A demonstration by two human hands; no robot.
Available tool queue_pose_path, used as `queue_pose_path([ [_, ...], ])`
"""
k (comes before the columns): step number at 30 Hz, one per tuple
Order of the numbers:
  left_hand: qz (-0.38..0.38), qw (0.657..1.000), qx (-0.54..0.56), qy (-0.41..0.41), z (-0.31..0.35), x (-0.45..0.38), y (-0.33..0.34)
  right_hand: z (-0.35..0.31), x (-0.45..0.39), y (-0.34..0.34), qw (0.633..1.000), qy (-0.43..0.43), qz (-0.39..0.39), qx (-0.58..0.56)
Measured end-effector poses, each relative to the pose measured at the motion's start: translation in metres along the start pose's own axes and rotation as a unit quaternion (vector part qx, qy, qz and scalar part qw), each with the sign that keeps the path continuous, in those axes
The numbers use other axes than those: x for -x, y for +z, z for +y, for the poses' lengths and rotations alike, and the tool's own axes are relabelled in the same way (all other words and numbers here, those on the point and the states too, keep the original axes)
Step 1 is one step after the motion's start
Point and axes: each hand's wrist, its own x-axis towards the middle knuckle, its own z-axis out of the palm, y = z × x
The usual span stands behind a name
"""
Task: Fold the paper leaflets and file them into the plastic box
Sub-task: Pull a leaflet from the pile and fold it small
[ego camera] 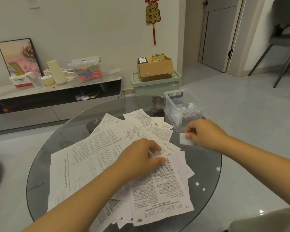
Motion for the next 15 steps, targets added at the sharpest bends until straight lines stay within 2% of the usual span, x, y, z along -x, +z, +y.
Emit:
queue_pose_path([
  [3,-0.052,0.996,-0.065,0.015,-0.002,0.003,-0.002,0.013,-0.003,0.009,0.999,0.017,-0.03,0.014],
  [7,-0.09,0.99,-0.103,0.021,-0.003,0.002,0.0,0.014,-0.005,0.011,1.0,0.014,-0.003,0.007],
  [12,-0.082,0.994,-0.067,0.008,-0.001,-0.001,0.002,0.011,-0.001,0.009,0.999,-0.03,0.016,0.038],
  [15,-0.065,0.998,-0.006,0.005,-0.001,-0.002,0.003,0.003,0.003,0.002,0.996,-0.062,0.063,-0.019],
])
